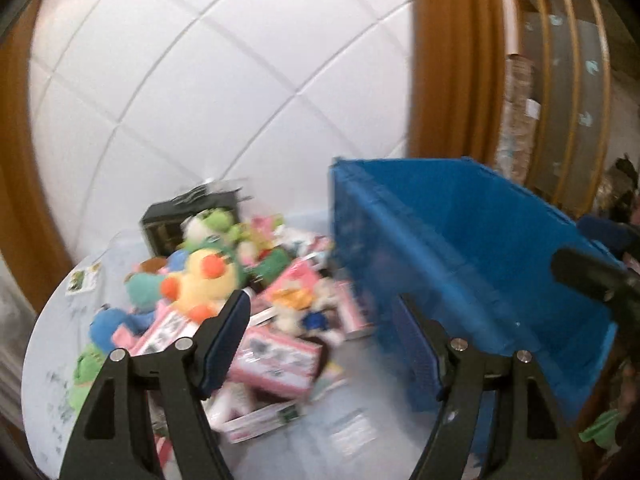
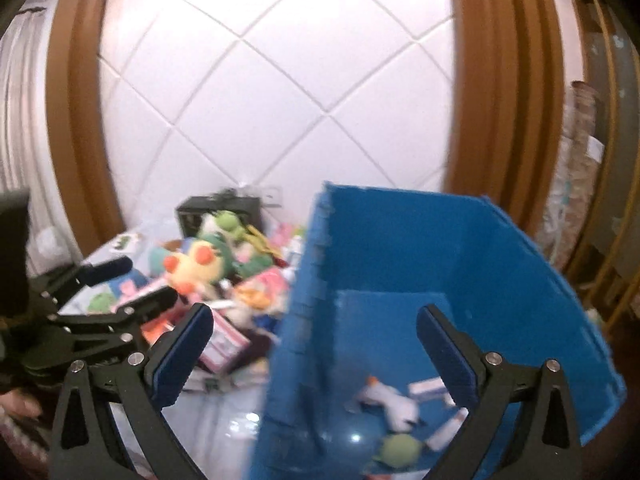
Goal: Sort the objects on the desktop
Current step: 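Move both grippers back over the pile of toys and boxes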
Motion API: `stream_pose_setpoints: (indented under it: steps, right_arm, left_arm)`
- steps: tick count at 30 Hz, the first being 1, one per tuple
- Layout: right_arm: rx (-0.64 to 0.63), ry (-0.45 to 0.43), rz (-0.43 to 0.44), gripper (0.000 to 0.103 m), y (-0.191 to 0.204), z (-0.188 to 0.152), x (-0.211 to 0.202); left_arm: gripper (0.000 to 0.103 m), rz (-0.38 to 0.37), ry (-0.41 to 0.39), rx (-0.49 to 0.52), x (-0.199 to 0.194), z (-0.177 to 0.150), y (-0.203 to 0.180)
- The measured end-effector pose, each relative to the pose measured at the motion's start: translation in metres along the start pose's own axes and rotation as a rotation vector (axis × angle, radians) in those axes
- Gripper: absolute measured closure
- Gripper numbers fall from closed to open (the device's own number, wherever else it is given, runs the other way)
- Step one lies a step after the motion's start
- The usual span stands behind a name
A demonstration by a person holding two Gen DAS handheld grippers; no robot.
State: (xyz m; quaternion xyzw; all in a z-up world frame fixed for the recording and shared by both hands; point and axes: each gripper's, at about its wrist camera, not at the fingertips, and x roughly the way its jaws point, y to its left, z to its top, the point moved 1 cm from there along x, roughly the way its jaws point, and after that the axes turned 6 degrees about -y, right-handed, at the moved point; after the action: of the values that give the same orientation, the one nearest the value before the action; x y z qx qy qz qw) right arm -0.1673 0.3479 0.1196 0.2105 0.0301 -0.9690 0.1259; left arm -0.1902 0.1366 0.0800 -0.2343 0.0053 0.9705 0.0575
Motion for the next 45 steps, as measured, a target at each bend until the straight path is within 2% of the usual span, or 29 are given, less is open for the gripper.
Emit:
stream_pose_setpoints:
  steps: [9,12,17,23,28,33,38,45]
  right_arm:
    - [-0.016,0.056,0.103,0.0,0.092,-0.011,0.055]
    - [0.001,0.11,0.114,0.0,0.113,-0.025,0.082]
    - [0.063,0.233,0.129,0.0,0.135,-0.063,0.13]
    - [0.105,0.371,0.102,0.0,0.146,-0.111,0.172]
    - [0.13,0.474,0.082,0.0,0.148,-0.143,0.194]
    - [0.113,0.537,0.102,0.0,0.157,-0.165,0.202]
    - [0.085,0.585,0.15,0.0,0.175,-0.18,0.208]
    - [0.039,0.611,0.231,0.0,0.211,-0.193,0.208]
  left_arm:
    - [0.03,0.132,0.121,-0.047,0.013,-0.055,0.137]
    - [0.03,0.186,0.169,-0.063,0.016,-0.083,0.183]
    - [0.03,0.284,0.278,-0.155,0.018,-0.14,0.255]
    - [0.03,0.364,0.41,-0.273,0.02,-0.213,0.308]
    - [0.03,0.382,0.493,-0.338,0.024,-0.256,0.321]
    - [0.03,0.332,0.521,-0.368,0.029,-0.272,0.309]
    - [0.03,0.262,0.53,-0.304,0.04,-0.268,0.283]
    - [0.03,0.189,0.601,-0.198,0.065,-0.282,0.26]
